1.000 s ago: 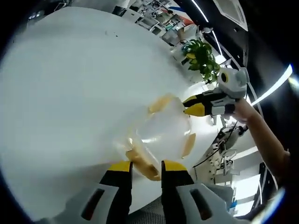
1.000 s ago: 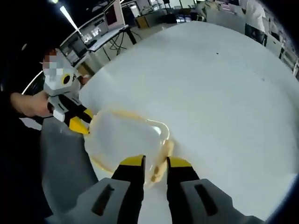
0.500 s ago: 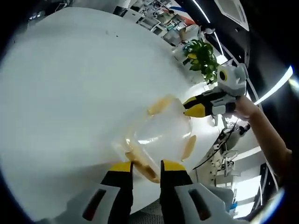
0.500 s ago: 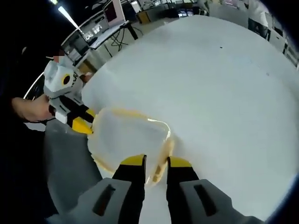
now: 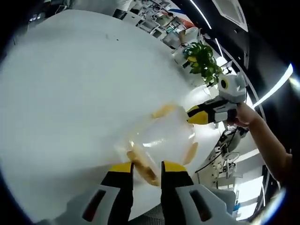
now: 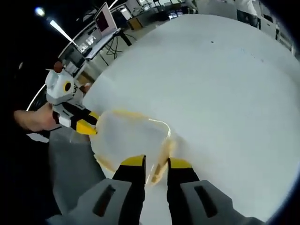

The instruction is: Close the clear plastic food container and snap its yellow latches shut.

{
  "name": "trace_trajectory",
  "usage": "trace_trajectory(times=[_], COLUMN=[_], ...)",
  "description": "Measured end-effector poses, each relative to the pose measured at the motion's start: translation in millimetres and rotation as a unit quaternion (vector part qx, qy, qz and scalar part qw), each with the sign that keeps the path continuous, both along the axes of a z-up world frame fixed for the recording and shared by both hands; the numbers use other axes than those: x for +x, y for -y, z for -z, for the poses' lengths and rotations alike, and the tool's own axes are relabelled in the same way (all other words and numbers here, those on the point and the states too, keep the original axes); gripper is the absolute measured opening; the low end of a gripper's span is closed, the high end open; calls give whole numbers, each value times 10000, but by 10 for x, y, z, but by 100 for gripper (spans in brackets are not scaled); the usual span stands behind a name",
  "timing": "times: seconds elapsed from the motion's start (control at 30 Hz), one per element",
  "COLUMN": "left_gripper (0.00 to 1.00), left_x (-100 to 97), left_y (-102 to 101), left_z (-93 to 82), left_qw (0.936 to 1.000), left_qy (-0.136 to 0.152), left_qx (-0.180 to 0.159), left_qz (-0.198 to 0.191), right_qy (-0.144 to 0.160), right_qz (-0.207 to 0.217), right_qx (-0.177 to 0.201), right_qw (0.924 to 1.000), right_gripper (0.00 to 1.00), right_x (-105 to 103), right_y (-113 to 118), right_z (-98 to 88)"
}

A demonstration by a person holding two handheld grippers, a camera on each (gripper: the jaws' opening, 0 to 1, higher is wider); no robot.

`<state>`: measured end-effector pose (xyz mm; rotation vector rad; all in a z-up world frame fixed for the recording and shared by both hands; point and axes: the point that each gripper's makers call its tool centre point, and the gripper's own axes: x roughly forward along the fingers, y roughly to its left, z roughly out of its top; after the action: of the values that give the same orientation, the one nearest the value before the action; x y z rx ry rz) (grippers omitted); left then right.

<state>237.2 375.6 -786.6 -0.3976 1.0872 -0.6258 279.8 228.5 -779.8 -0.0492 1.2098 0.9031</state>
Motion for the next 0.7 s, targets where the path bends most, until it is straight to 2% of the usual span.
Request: trace_trajectory(times=[0.2,0.4,0.5,0.7], left_gripper=[14,14,14,14], left_x=[152,251,279,323], left_y=[-89,-104,-114,-133], left_z=[-29,-35,-39,-60], left_qw=[9996,9989,9983,9963], left_qy=[246,424,530,733], left_qx=[85,186,226,393], left_qz=[-92,-31,15,206], right_qy=[-270,-299,-282,17], right_qz=[-84,-48,-28,-83], right_qx=[-102,-160,-270,-484], right_qw=[9995,9994,9992,9988], right_gripper=[12,12,12,12], right_x=[-158,-215,-253,-307], right_y=[-2,-8,-15,-25], right_z=[0,-2,-10,-15])
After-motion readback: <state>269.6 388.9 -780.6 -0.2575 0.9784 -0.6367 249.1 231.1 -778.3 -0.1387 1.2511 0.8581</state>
